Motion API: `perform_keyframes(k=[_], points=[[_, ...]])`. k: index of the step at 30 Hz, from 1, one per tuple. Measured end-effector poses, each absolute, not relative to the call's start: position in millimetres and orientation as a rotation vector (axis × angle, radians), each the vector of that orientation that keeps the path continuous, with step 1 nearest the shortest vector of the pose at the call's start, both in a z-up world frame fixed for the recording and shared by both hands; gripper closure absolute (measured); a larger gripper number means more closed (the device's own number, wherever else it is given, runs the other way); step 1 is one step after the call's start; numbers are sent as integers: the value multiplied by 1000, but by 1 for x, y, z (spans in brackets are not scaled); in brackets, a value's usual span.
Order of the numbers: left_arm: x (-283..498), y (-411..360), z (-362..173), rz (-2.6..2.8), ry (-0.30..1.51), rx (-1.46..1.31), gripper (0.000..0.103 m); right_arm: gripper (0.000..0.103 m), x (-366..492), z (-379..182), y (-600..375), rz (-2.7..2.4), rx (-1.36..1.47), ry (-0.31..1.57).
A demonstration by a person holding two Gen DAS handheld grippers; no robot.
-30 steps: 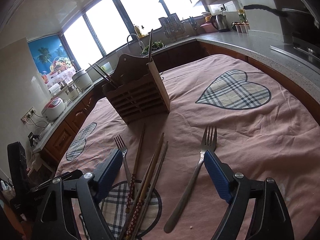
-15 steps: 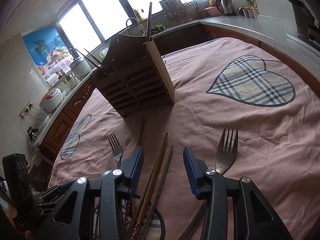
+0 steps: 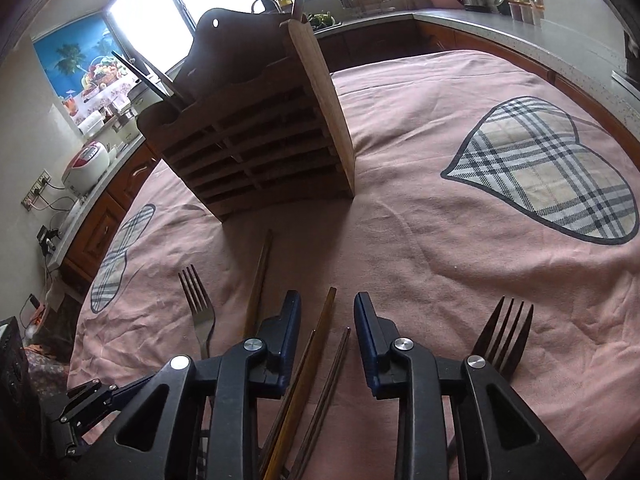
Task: Organize utensils
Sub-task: 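Close the left tool on a metal spoon while the right tool grasps a wooden chopstick, then lift the spoon and chopstick and carry both toward the wooden holder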
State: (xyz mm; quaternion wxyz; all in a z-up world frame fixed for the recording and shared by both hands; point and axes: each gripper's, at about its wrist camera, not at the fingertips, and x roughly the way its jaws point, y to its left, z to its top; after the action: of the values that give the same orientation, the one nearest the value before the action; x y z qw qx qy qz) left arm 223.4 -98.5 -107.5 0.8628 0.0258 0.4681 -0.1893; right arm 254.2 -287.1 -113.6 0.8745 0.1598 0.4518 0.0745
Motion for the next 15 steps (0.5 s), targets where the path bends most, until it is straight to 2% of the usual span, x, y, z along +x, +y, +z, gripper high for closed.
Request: perform_keyframes(k=[4, 5, 15], points=[[228, -93, -108, -407, 986, 17, 80, 88, 261, -117, -283, 143, 295, 947], [230, -91, -108, -412, 995, -1, 99, 95, 263, -118, -283, 146, 298, 951], [228, -70, -92, -432, 959, -109, 100, 97, 244, -89, -293, 173, 361, 869]])
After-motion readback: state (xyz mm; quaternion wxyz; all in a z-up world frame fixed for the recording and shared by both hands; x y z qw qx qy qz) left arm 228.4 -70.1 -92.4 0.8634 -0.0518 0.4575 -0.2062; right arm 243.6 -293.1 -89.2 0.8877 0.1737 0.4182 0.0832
